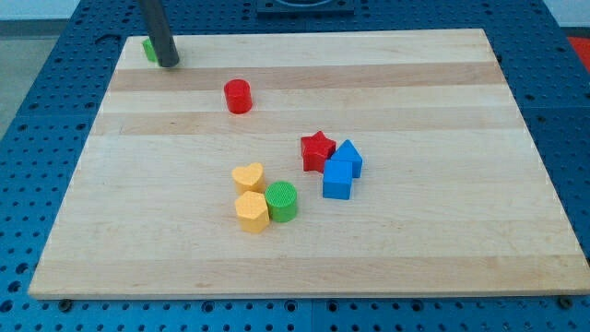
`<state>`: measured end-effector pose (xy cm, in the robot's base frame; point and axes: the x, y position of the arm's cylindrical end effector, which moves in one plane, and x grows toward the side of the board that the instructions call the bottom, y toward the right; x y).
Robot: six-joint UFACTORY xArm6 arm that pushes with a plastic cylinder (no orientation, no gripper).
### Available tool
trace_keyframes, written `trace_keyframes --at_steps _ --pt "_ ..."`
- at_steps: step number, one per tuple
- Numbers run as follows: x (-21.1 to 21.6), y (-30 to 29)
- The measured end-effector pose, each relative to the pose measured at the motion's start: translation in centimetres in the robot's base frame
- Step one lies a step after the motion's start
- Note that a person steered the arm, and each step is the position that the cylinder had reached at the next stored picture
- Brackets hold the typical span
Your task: Point your arm at the blue cube
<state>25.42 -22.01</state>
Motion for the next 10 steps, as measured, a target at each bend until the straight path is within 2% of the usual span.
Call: trace_keyframes --at_steps 3,5,6,7,8,10 --pt "0.6 -1.2" --pt "9.2 2.4" --pt "11.8 6.0" --pt "13.3 11.2" --pt "13.3 19.0" --pt "12.8 38.0"
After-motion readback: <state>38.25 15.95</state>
